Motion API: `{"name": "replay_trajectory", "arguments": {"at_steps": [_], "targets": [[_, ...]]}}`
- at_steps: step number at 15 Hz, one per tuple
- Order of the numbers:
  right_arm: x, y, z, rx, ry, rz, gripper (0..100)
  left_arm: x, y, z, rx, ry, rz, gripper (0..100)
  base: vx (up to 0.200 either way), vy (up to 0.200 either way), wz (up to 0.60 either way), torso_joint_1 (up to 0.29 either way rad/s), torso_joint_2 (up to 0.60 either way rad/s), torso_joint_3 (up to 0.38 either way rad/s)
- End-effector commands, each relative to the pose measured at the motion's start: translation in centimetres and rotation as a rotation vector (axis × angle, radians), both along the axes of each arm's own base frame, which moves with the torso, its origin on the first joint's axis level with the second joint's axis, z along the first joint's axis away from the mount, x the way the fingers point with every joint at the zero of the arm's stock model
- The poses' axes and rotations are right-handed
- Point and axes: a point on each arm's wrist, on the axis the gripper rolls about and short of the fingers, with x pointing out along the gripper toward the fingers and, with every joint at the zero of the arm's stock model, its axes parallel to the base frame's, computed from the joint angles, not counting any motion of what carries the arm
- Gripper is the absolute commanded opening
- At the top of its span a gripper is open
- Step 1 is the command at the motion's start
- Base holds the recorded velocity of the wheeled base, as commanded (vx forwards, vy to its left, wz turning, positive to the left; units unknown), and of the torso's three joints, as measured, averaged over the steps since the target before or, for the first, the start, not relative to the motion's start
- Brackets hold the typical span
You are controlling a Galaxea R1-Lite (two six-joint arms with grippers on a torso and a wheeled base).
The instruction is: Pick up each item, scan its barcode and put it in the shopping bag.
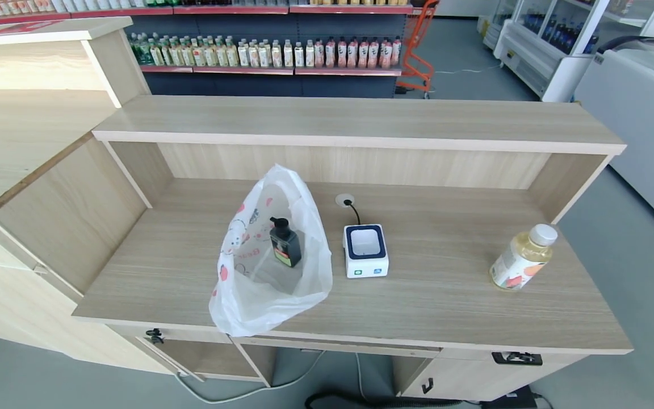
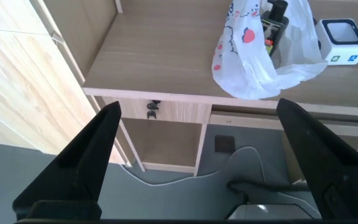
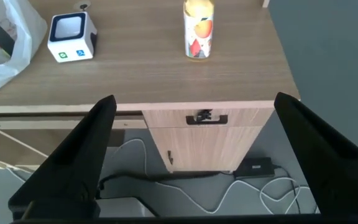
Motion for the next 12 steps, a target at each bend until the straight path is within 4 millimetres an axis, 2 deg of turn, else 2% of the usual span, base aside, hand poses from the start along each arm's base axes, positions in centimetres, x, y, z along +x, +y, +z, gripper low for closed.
{"name": "replay_trajectory", "arguments": {"at_steps": [1, 12], "targets": [[0.03, 0.0, 0.01, 0.001, 0.004, 0.0, 100, 0.0, 0.0, 0.0, 0.004, -0.001, -0.003, 100, 0.0, -0.2, 0.0, -0.007, 0.0, 0.002], [0.03, 0.0, 0.01, 0.002, 0.004, 0.0, 100, 0.0, 0.0, 0.0, 0.009, -0.001, -0.003, 100, 0.0, -0.2, 0.0, 0.005, 0.0, 0.004]]}}
